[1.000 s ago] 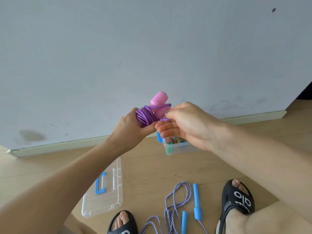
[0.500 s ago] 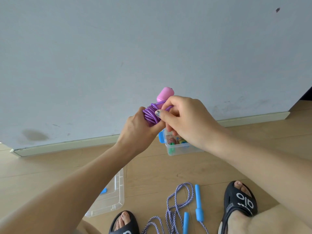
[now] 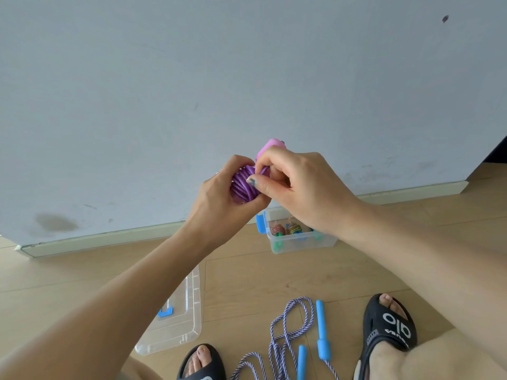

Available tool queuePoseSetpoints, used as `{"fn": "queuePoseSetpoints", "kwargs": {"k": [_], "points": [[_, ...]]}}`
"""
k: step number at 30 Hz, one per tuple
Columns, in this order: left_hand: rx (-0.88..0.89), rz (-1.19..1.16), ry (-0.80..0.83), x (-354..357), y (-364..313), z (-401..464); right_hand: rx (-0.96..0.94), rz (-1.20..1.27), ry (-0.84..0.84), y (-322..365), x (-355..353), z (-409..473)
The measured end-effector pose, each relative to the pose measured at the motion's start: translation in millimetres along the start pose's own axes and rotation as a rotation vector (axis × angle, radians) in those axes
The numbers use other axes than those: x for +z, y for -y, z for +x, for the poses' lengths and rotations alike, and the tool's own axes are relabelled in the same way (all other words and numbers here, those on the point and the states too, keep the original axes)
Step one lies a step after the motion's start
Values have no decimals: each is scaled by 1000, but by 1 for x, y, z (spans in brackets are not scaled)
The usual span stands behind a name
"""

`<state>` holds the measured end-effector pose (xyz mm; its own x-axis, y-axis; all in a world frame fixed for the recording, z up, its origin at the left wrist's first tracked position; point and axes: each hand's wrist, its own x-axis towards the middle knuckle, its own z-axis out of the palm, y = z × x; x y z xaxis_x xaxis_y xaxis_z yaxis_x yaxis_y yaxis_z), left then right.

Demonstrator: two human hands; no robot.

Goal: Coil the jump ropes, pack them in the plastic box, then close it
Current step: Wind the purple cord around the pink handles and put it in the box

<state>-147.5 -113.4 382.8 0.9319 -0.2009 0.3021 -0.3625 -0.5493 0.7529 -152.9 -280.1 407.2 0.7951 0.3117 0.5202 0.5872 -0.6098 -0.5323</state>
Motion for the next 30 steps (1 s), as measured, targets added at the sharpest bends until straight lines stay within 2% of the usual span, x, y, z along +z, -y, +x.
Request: {"fn": "queuePoseSetpoints", "kwargs": {"k": [5,10,14,19,25,30], "points": [[48,-31,22,0,-3,-2,-23,44,-2,7,3,1],[49,-14,-42,6,-8,-6,41,177,3,7,-1,4],[-18,-72,-41,3,-10,-5,133,257,20,4,-5,3],[-123,-224,-18,-4,-17,-1,246,301,-102,-3,-10,6],[-154,-223,49,-6,-11,0,286,221,-7,-12,-16,5],[-144,-187,74,-6,-8,0,373,341,72,-12,-23,9]]}}
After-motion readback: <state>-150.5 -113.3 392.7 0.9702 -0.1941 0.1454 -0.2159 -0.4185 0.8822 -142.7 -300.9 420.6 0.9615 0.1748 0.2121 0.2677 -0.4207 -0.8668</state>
